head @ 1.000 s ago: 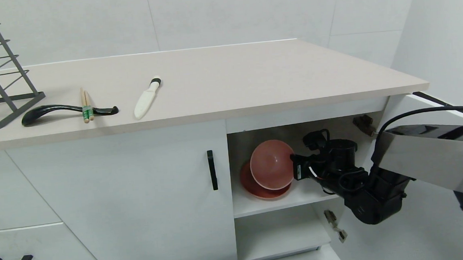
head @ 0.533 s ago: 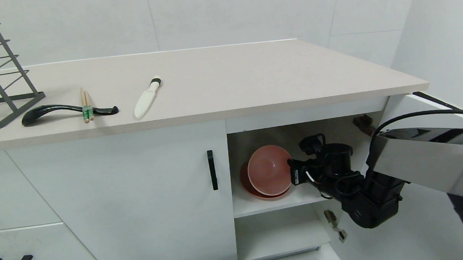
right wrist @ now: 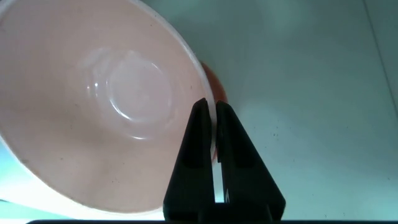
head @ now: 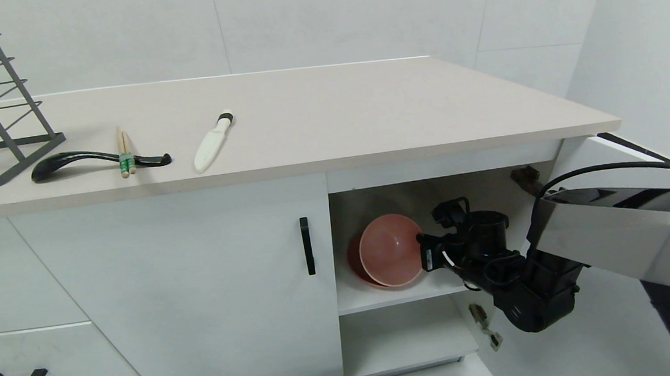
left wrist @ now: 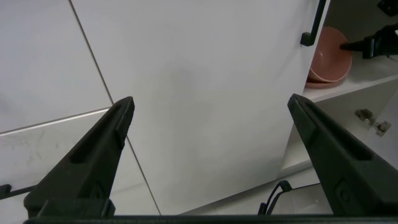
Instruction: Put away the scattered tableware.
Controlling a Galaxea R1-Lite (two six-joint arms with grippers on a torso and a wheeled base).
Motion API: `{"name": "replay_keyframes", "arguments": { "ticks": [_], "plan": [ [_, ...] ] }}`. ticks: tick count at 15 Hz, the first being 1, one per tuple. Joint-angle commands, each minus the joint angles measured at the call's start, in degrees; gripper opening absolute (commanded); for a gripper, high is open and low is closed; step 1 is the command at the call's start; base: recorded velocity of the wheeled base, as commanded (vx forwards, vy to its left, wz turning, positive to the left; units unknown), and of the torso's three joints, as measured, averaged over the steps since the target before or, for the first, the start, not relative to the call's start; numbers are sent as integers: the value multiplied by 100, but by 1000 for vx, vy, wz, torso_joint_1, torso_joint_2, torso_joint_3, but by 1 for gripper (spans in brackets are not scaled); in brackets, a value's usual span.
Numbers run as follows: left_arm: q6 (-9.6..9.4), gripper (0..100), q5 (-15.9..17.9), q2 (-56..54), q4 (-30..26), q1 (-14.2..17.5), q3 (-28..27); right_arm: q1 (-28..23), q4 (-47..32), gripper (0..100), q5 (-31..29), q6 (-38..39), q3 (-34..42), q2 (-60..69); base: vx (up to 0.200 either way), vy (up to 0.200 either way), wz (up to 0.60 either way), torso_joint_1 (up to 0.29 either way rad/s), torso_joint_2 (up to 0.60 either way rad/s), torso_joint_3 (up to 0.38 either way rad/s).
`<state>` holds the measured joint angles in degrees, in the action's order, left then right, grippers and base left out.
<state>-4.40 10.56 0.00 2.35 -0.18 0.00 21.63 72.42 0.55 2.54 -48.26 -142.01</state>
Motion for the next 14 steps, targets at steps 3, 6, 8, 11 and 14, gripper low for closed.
{"name": "replay_keyframes", "arguments": {
  "ticks": [3, 6, 8, 11, 14],
  "plan": [
    [1, 100, -1, 9, 2, 1, 0, -44, 0, 0, 77, -236, 19, -108, 0, 0, 0, 0, 0, 0],
    [1, 100, -1, 9, 2, 1, 0, -27, 35, 100, 77, -236, -34, -108, 0, 0, 0, 0, 0, 0],
    [1, 100, -1, 9, 2, 1, 0, -1, 96, 100, 95, -236, -52, -99, 0, 0, 0, 0, 0, 0],
    [-8, 100, -1, 9, 2, 1, 0, 96, 237, 100, 174, -236, -96, -55, 0, 0, 0, 0, 0, 0],
    [1, 100, -1, 9, 2, 1, 0, 254, 246, 100, 165, -236, -43, 147, 0, 0, 0, 0, 0, 0]
  ]
}}
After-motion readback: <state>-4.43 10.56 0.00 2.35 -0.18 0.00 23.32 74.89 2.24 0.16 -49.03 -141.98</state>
